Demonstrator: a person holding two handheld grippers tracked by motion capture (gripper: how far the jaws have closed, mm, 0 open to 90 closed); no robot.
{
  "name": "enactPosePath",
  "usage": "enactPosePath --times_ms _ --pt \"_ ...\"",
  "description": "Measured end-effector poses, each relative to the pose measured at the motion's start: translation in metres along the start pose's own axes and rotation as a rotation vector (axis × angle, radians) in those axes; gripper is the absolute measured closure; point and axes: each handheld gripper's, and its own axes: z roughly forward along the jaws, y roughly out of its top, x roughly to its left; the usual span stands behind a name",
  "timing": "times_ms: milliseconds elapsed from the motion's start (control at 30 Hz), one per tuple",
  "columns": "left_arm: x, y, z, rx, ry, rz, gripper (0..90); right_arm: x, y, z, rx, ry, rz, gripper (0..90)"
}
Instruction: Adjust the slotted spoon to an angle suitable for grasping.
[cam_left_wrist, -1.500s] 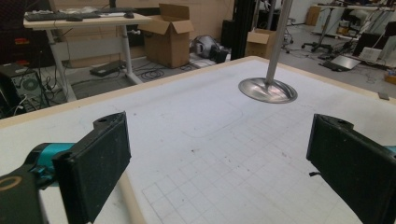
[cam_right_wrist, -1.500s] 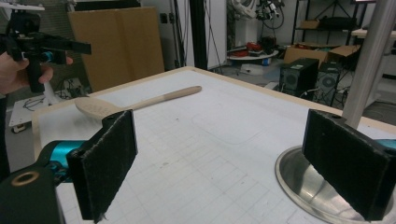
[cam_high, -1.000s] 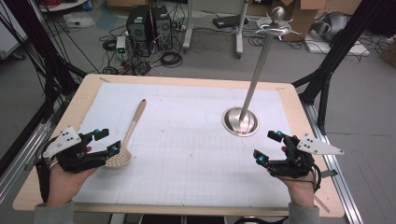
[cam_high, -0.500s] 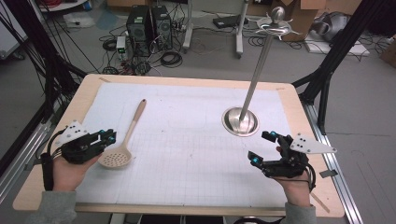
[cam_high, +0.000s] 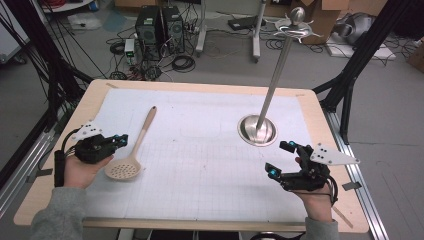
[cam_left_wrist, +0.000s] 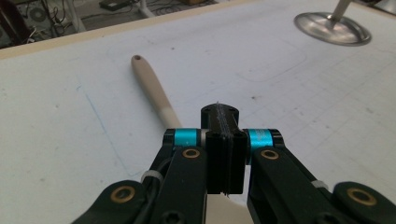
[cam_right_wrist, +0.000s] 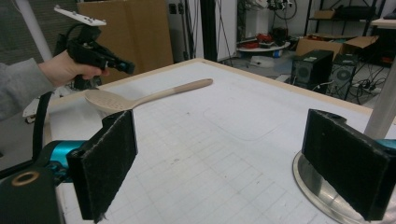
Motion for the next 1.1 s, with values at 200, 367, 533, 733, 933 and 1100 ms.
enactPosePath --times_ms 200,367,533,733,933,1100 --pt "0.01 -0.002 0.013 0.041 0.025 0.0 89.4 0.0 -0.001 0.001 0.003 0.005 -0.001 9.3" --pt "0.017 -0.002 0.024 0.08 0.036 -0.007 89.5 0.0 -0.001 0.003 0.013 0.011 -0.006 9.3" --pt "0.02 -0.003 0.031 0.087 0.055 0.012 89.5 0.0 -0.002 0.004 0.017 0.013 -0.003 9.3" --pt "0.023 -0.008 0.042 0.121 0.065 0.016 89.6 -0.001 -0.002 0.004 0.012 0.014 0.0 9.3" --pt "0.027 -0.012 0.052 0.154 0.07 0.011 89.6 -0.001 -0.004 0.006 0.021 0.02 0.0 9.3" --pt "0.03 -0.016 0.058 0.174 0.072 0.009 89.6 -0.002 -0.004 0.006 0.029 0.02 0.007 9.3"
